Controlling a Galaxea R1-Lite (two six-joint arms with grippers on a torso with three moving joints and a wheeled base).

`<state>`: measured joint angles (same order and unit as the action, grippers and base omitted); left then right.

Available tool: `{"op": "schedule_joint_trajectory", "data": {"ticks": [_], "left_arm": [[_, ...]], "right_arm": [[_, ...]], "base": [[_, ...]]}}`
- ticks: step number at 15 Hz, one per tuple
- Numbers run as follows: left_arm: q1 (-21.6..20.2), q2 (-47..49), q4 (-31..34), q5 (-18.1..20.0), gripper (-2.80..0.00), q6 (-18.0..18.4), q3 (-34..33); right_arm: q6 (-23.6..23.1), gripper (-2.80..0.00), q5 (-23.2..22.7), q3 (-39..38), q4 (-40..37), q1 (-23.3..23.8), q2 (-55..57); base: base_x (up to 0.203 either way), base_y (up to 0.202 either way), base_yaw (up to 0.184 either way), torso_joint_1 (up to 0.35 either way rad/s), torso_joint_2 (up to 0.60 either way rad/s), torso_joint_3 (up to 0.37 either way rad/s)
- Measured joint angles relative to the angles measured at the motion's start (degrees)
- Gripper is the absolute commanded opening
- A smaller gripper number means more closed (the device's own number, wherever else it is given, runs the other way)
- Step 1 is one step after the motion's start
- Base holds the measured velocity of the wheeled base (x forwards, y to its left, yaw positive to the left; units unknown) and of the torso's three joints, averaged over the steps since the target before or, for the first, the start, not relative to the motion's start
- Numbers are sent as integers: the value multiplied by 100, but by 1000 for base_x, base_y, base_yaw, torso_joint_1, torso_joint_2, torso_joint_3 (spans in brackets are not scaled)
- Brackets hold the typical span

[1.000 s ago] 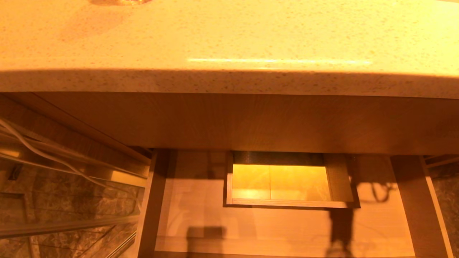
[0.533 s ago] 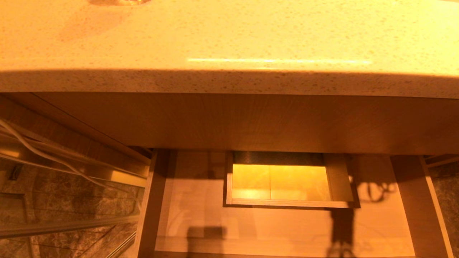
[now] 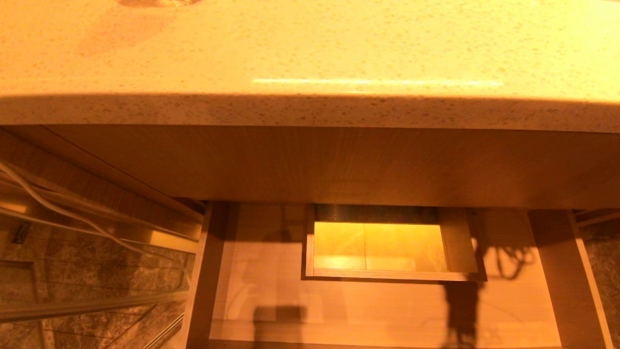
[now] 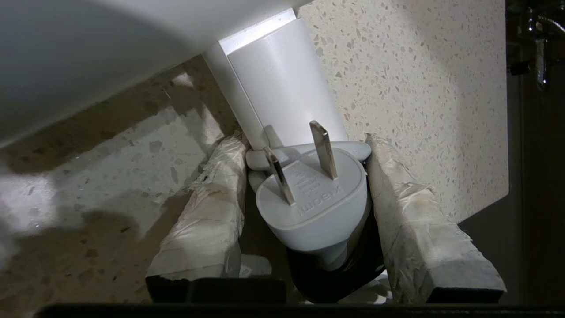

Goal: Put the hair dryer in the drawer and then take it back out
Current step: Put it into the drawer

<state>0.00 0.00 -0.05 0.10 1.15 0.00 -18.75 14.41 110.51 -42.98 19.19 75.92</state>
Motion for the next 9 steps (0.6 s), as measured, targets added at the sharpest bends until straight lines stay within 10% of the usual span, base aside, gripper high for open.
{"op": "schedule_joint_trajectory", "data": {"ticks": [9], "left_arm": [[0,0,-2,-1,-280,-2,0]], "right_arm": [[-200,-280,-2,13,219,-83,-241]], "base": [[0,0,0,0,0,0]]}}
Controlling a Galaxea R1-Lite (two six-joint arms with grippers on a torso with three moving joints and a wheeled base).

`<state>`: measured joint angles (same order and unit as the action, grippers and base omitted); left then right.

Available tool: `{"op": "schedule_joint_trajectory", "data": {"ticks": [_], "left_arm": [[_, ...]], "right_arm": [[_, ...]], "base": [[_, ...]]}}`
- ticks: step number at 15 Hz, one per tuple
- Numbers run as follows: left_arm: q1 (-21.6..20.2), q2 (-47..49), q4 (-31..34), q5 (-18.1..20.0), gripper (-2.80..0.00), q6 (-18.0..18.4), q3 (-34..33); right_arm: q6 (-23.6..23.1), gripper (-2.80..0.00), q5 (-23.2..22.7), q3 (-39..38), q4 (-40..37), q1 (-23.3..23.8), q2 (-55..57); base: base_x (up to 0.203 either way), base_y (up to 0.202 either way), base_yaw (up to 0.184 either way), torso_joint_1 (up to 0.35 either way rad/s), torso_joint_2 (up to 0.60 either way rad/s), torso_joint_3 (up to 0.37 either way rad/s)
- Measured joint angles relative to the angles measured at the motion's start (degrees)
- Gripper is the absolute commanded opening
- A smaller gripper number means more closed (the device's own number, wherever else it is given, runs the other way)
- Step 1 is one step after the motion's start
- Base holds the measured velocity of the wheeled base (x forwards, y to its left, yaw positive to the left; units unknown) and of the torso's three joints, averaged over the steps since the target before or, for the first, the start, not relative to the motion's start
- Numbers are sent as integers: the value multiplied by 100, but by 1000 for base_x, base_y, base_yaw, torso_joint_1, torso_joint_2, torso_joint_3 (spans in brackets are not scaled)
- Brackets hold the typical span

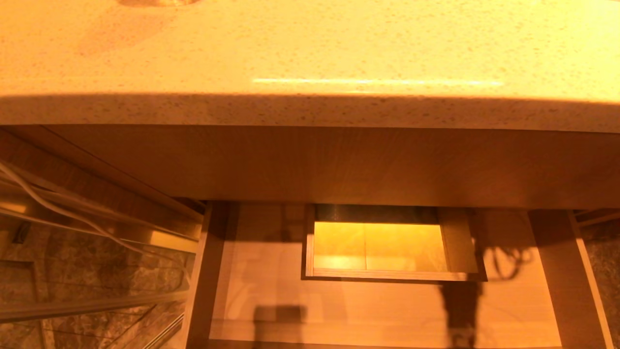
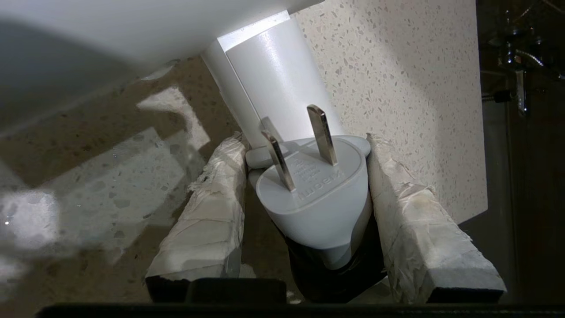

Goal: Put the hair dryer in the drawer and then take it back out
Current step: Put it into the drawer

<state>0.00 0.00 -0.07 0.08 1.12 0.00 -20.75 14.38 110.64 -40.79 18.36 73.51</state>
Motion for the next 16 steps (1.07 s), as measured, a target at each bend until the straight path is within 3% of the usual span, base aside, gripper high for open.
{"op": "schedule_joint_trajectory", "data": {"ticks": [4,16], "left_arm": [[0,0,0,3,-280,0,0],[0,0,0,2,-280,2,0]], "right_arm": [[-83,-280,-216,-9,31,-163,-121],[-343,-280,-221,-211,-35,-200,-571]], "base": [[0,0,0,0,0,0],[0,0,0,0,0,0]]}}
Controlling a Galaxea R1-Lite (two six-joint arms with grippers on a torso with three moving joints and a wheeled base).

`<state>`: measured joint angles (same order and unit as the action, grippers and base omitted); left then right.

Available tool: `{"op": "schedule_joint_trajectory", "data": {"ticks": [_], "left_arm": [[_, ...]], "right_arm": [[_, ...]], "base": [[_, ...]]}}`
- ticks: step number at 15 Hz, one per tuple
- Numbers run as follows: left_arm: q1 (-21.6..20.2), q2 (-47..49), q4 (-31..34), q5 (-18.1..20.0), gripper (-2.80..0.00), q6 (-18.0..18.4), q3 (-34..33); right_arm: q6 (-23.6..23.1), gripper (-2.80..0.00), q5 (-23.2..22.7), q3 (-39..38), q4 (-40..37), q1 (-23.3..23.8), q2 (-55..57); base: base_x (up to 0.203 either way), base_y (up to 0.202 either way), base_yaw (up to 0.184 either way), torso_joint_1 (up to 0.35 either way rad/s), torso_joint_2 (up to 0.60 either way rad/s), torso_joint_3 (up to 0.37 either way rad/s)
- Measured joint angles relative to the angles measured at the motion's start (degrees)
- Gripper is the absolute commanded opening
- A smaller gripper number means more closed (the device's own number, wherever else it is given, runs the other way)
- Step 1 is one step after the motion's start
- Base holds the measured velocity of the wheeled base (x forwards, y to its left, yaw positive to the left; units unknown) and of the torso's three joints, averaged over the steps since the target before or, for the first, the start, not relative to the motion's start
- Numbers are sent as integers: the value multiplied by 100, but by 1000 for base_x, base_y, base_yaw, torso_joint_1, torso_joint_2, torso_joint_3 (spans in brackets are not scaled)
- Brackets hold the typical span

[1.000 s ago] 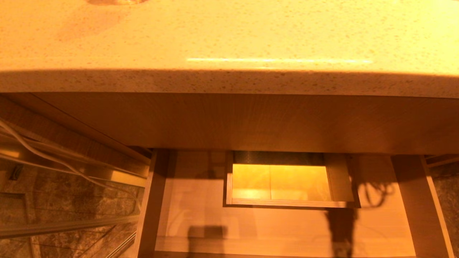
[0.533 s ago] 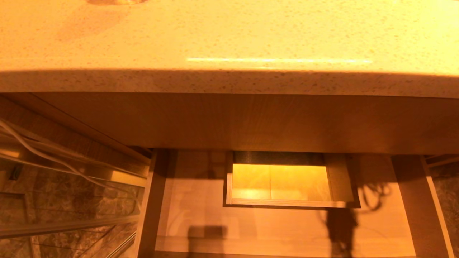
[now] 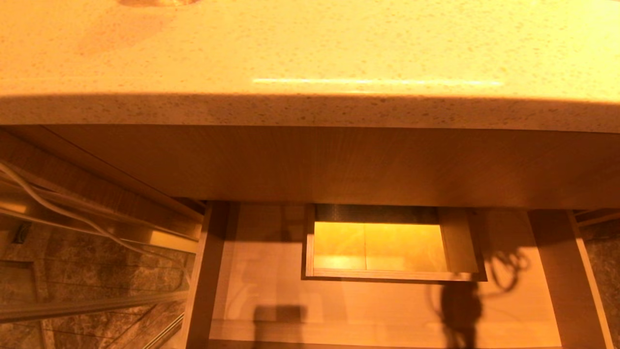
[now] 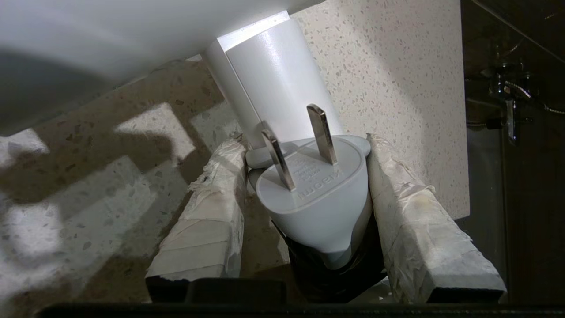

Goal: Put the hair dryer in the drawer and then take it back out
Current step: Put it into the drawer

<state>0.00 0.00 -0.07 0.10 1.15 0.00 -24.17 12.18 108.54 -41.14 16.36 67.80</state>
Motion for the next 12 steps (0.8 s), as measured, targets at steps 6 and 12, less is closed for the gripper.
{"op": "schedule_joint_trajectory", "data": {"ticks": [6,12], "left_arm": [[0,0,-2,-1,-280,-2,0],[0,0,1,-1,-280,-1,0]], "right_arm": [[11,-280,-6,-139,62,0,-167],[1,-280,-11,-296,65,-2,-310]], "base": [[0,0,0,-352,115,-233],[0,0,0,-430,76,-354]]}}
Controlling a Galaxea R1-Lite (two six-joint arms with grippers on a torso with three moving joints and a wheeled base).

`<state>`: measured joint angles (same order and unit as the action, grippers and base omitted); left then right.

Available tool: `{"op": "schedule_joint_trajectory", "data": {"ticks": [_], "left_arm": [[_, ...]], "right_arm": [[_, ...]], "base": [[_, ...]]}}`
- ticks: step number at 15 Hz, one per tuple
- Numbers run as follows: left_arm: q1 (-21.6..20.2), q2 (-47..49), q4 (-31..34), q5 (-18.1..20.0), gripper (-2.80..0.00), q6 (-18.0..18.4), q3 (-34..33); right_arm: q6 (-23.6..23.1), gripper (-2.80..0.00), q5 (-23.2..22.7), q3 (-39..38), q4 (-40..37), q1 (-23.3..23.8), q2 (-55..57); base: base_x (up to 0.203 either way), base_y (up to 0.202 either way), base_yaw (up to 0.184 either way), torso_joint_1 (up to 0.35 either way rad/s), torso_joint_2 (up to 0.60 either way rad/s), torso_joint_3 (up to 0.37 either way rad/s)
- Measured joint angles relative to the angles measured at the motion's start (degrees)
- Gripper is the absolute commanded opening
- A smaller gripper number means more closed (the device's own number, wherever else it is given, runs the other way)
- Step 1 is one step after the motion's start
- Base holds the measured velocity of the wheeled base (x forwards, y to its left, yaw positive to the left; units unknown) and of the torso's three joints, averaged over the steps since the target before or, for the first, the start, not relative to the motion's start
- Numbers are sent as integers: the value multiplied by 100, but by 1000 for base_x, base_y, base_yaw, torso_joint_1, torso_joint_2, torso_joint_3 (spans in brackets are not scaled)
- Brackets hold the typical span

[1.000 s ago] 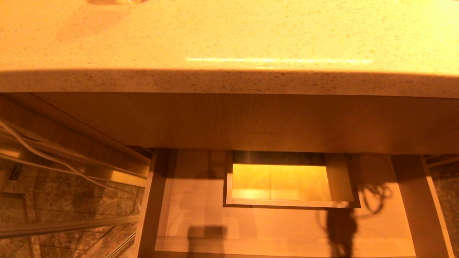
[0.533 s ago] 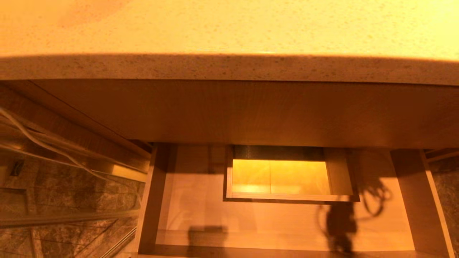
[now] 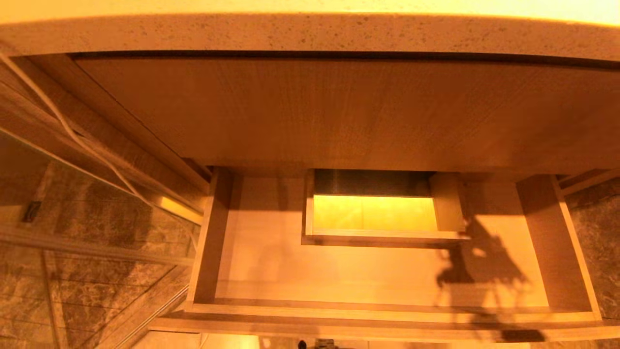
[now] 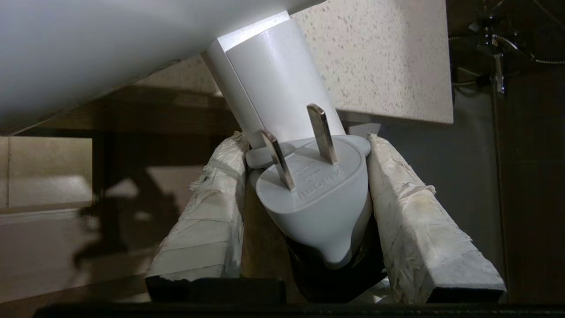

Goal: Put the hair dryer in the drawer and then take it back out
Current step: Put it into the drawer

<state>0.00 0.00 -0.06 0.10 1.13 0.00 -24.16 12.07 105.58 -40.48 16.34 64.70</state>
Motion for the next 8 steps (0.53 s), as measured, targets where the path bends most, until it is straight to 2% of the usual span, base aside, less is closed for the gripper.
{"op": "schedule_joint_trajectory", "data": {"ticks": [5,8], "left_arm": [[0,0,-2,-1,-280,-1,0],[0,0,3,-2,-280,-1,0]], "right_arm": [[-4,-280,-2,-111,9,2,-78],[-11,-280,-9,-120,9,2,-87]], "base": [[0,0,0,-410,12,-404],[0,0,0,-340,-35,-390]]}}
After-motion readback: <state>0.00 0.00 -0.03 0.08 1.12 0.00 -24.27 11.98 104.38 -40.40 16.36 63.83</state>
